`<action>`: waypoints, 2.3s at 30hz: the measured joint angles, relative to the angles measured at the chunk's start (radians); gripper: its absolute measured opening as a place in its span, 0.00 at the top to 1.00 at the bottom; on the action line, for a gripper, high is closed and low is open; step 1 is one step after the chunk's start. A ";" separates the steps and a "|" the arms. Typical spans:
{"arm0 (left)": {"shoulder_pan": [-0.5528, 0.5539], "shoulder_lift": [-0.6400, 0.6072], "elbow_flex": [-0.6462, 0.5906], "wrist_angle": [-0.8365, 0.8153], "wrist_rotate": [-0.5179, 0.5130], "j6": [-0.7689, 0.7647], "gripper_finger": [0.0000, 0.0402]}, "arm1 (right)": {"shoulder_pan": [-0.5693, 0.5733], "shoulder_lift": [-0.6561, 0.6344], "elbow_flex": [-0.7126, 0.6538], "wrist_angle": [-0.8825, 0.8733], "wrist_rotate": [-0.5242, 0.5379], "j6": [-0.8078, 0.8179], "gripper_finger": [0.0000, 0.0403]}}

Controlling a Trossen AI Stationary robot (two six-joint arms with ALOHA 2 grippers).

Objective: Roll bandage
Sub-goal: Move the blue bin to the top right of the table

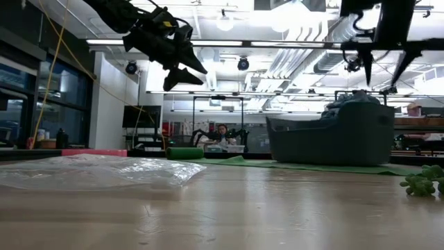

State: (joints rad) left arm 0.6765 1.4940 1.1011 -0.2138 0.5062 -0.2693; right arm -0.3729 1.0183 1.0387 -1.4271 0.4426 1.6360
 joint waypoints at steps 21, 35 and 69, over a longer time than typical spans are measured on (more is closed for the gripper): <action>-0.018 0.243 0.000 -0.173 -0.138 0.265 0.98 | 0.255 0.116 0.089 0.320 -0.314 -0.429 0.99; -0.077 0.300 0.000 -0.118 -0.217 0.325 1.00 | 0.691 0.238 -0.262 0.542 -0.383 0.292 1.00; -0.074 0.302 0.000 -0.051 -0.315 0.219 1.00 | 0.842 0.247 -0.498 0.706 -0.382 0.614 1.00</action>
State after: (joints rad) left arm 0.6025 1.7958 1.1007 -0.2646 0.1913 -0.0504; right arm 0.4688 1.2652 0.5404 -0.7208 0.0604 2.2503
